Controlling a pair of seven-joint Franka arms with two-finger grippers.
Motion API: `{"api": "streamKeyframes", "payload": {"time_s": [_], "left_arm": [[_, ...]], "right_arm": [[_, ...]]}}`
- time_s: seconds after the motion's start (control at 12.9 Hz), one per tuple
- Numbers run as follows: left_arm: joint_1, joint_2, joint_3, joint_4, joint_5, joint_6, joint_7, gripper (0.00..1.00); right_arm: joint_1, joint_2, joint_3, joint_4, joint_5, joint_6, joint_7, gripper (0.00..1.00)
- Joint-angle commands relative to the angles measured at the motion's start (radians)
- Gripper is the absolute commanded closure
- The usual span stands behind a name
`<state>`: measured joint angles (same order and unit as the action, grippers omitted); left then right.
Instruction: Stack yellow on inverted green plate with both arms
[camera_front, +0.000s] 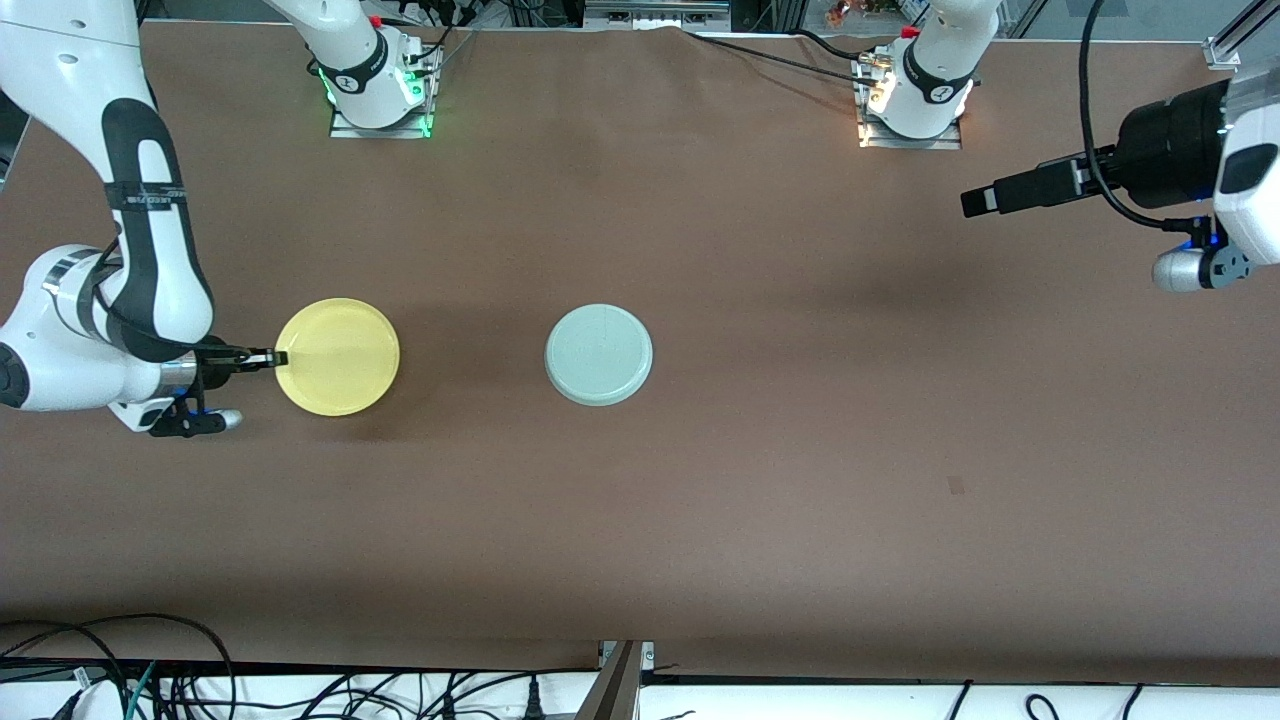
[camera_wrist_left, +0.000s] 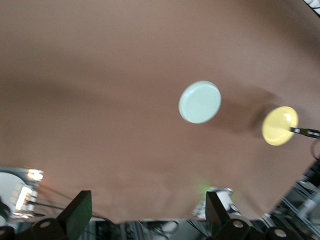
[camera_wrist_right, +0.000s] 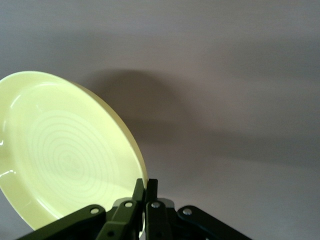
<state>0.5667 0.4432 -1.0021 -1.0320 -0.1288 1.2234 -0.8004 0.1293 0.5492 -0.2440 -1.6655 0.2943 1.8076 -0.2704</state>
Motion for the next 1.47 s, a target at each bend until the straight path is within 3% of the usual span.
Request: {"api": "streamKeyframes", "payload": {"time_s": [0.0,0.31,0.46,0.7,0.93,1.16,1.39], "left_arm": [[-0.21,-0.165,0.363,-0.025,-0.046,-0.027,0.197,0.0],[-0.592,-0.27,0.913,-0.144,-0.035,-0.028,0.412,0.0],[-0.709,-0.311,1.098,-0.23,-0.028,-0.006,0.513,0.0],[-0.767,-0.38,1.119,-0.388,0.098,0.088,0.518,0.0],[-0.771,-0.435,1.119,-0.529,0.13,0.191,0.514,0.0],[-0.78,-0.449,1.119,-0.583,0.161,0.26,0.515,0.0],[-0.78,-0.434,1.117,-0.568,0.199,0.324,0.617,0.0]], "right_arm": [[0.093,-0.038,0.031,-0.003,0.011,-0.025,0.19,1.0],[0.269,-0.034,0.042,-0.01,0.034,0.064,0.423,1.0],[0.35,-0.028,0.042,-0.016,0.042,0.136,0.494,1.0],[0.447,-0.011,0.043,-0.016,0.046,0.209,0.592,1.0],[0.504,0.012,0.046,-0.025,0.065,0.252,0.6,1.0],[0.533,0.031,0.046,-0.028,0.068,0.269,0.583,1.0],[0.55,0.041,0.046,-0.026,0.069,0.308,0.58,1.0]]}}
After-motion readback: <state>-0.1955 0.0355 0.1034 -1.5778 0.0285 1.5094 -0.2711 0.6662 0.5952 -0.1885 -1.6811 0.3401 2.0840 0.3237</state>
